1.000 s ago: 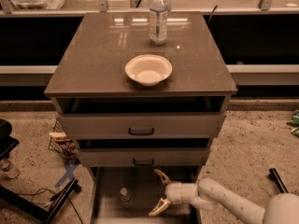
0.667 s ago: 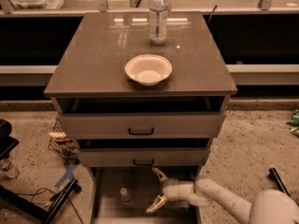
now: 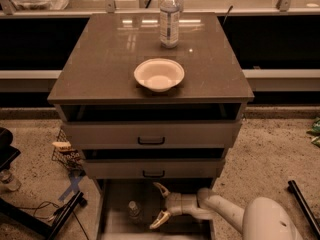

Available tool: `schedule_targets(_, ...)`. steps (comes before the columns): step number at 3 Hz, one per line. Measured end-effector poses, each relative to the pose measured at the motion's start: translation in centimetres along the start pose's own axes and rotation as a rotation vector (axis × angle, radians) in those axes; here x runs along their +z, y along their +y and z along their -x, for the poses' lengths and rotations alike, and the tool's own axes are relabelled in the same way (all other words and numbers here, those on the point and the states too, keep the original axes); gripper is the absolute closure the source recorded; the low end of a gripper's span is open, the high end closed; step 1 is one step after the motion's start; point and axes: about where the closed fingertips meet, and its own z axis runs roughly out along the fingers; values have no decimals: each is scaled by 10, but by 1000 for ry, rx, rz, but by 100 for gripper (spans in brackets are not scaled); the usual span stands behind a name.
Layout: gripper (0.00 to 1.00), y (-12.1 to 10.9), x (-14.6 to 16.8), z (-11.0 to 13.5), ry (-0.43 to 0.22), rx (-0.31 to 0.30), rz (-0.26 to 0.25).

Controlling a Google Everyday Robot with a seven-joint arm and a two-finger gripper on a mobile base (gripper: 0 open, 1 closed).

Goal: Pick water bottle from bottom drawer and place on counter

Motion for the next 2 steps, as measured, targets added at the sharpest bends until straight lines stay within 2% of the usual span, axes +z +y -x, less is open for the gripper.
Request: schedule_targets(2,0,24,39,-5,-13,8,51)
